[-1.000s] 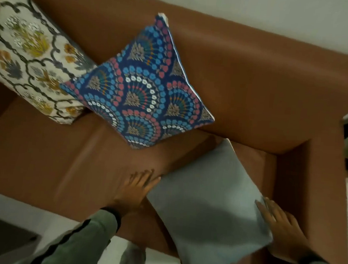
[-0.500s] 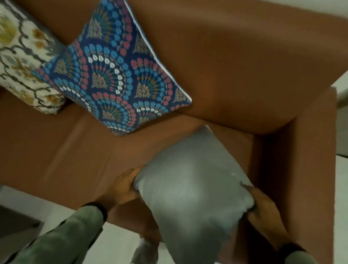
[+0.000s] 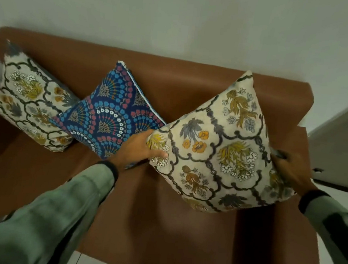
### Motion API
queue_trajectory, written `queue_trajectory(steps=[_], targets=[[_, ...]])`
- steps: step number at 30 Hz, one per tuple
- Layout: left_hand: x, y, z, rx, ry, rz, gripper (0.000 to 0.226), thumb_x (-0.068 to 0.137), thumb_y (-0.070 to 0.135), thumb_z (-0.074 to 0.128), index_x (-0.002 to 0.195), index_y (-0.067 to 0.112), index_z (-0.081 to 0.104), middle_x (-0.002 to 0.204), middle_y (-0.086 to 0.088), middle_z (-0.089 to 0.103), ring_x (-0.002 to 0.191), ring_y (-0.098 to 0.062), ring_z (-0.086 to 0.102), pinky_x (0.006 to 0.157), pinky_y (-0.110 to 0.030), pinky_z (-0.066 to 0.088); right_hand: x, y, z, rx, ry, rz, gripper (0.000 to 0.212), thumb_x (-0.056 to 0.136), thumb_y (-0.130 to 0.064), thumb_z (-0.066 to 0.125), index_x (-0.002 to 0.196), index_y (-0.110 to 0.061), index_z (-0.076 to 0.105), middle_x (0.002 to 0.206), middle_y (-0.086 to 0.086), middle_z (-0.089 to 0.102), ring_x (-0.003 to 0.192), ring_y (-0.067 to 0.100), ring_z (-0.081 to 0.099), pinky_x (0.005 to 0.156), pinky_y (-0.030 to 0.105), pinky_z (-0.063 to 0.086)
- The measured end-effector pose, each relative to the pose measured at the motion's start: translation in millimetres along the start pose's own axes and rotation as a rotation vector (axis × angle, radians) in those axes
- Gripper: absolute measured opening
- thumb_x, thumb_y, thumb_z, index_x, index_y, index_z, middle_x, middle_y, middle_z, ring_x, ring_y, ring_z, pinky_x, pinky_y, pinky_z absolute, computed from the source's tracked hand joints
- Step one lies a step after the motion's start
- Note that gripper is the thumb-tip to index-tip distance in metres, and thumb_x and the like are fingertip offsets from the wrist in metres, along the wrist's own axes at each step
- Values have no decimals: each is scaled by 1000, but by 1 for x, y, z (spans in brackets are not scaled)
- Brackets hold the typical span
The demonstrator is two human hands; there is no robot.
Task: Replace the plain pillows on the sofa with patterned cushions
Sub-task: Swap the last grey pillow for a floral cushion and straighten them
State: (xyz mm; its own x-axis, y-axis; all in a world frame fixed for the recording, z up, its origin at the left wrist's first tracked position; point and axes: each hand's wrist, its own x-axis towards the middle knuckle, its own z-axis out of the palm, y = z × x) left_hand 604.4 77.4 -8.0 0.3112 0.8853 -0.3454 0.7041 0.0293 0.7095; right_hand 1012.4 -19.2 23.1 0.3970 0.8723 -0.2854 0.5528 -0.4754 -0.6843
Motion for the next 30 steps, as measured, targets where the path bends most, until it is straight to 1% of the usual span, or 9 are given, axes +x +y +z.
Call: queue_trajectory(steps=[5, 8, 11, 14, 16, 19, 22, 25, 30], targets=[[48, -2, 13, 200, -8, -25, 94, 61, 72, 76, 136, 22, 48, 121, 3, 65, 108, -21, 62, 89, -38, 49, 3, -14, 9, -66, 3, -1, 26, 96, -13, 54, 98, 11, 63, 98, 33, 64, 94, 45, 56, 88, 49, 43], [56, -4, 24, 383, 29, -53, 93, 70, 72, 69, 143, 22, 40, 130, -8, 60, 118, -31, 57, 97, -50, 48, 7, -17, 15, -160, -45, 105, 22, 95, -7, 52, 104, 13, 58, 100, 27, 59, 99, 43, 56, 81, 41, 39], [52, -8, 26, 690, 264, 213, 76, 79, 60, 60, 140, 18, 42, 130, -13, 52, 120, -34, 48, 96, -50, 40, 9, -23, 20, -312, 50, 190, 38, 93, -16, 53, 120, 11, 50, 122, 33, 53, 116, 47, 49, 92, 46, 40], [56, -7, 1, 742, 346, 511, 72, 72, 41, 53, 138, 14, 43, 131, -16, 53, 122, -36, 48, 99, -51, 37, 9, -54, 29, -300, 386, -128, 38, 90, -9, 54, 126, 2, 50, 123, 28, 53, 114, 44, 46, 96, 53, 36], [72, -3, -17, 775, 196, 484, 83, 68, 36, 56, 145, 13, 34, 140, -19, 48, 133, -37, 40, 110, -54, 31, 10, -89, 55, -214, 474, -423, 33, 86, -7, 55, 119, -8, 57, 112, 18, 60, 108, 35, 51, 94, 43, 34], [98, -4, -27, 894, -79, 391, 109, 69, 36, 70, 154, 15, 6, 150, -21, 40, 144, -32, 28, 120, -54, 4, 20, -119, 116, -290, 140, -732, 44, 84, -28, 57, 126, -18, 53, 123, 11, 58, 120, 27, 49, 101, 41, 30], [110, -16, -27, 1138, -159, 329, 128, 71, 60, 72, 153, 12, -14, 147, -17, 43, 142, -29, 31, 117, -55, -11, 36, -97, 157, -730, -179, -720, 87, 77, -63, 58, 147, -20, 30, 151, 7, 38, 144, 25, 24, 119, 50, 7], [103, -28, -29, 1387, -161, 312, 127, 64, 73, 71, 155, 12, 6, 142, -11, 40, 135, -31, 33, 117, -63, 0, 44, -64, 160, -881, -184, -714, 97, 70, -65, 66, 147, -18, 30, 148, 7, 41, 143, 27, 26, 119, 48, -1], [85, -37, -45, 1418, -125, 300, 95, 66, 63, 77, 143, 22, 40, 147, -15, 32, 139, -35, 24, 114, -68, 8, 46, -42, 149, -874, 19, -723, 88, 68, -55, 74, 139, -14, 43, 135, 12, 54, 131, 33, 43, 117, 49, 15]])
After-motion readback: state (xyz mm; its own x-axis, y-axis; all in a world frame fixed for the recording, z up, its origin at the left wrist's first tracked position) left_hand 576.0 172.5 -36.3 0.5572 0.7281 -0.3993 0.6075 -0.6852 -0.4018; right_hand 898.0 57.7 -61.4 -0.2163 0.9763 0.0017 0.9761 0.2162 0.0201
